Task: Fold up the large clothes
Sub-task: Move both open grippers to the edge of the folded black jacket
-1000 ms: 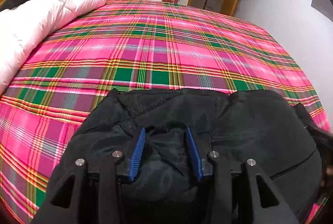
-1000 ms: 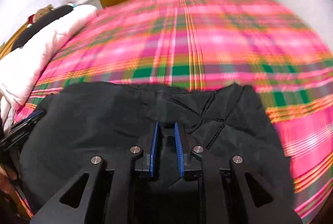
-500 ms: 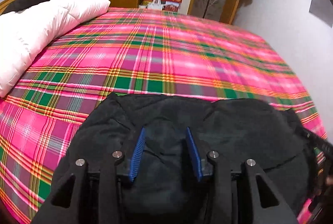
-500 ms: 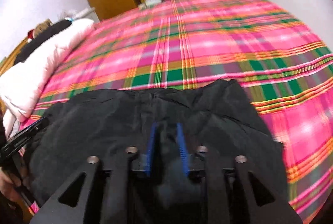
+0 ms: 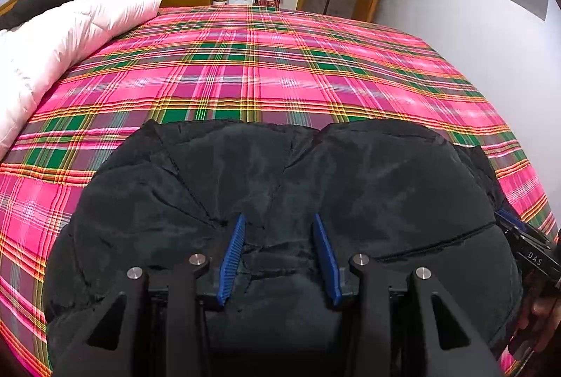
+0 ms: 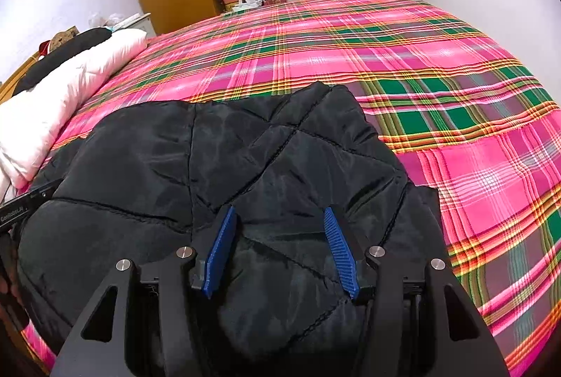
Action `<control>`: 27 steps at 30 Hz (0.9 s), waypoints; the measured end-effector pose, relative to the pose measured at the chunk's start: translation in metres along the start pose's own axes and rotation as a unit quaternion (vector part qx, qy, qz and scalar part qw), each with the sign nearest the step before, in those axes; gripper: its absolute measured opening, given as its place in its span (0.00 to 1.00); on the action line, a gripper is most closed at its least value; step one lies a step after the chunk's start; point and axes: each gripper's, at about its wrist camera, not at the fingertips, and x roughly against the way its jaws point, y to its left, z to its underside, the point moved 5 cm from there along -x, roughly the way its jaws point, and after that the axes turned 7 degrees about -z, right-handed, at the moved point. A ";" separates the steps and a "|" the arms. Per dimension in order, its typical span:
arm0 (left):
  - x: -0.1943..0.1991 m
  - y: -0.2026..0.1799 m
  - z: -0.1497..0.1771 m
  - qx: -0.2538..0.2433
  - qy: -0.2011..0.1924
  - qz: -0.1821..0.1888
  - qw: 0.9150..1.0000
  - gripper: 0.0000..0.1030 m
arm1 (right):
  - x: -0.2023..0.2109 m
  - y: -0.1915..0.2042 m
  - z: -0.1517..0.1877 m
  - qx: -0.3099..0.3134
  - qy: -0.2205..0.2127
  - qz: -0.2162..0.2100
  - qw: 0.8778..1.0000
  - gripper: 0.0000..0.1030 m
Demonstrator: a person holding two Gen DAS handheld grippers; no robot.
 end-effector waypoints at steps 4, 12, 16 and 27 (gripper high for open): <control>-0.001 -0.002 0.001 -0.004 -0.001 -0.002 1.000 0.42 | 0.001 -0.002 0.003 0.001 -0.007 -0.003 1.000 0.51; 0.006 -0.001 0.000 -0.008 -0.003 -0.010 1.000 0.42 | 0.017 0.000 -0.003 -0.005 0.001 -0.017 1.000 0.52; 0.028 0.019 -0.003 0.005 -0.021 -0.017 1.000 0.42 | 0.049 0.002 -0.005 -0.003 -0.007 -0.019 1.000 0.52; 0.033 0.123 0.036 0.086 0.016 -0.059 0.994 0.42 | 0.063 -0.035 0.037 -0.037 0.029 0.001 0.999 0.54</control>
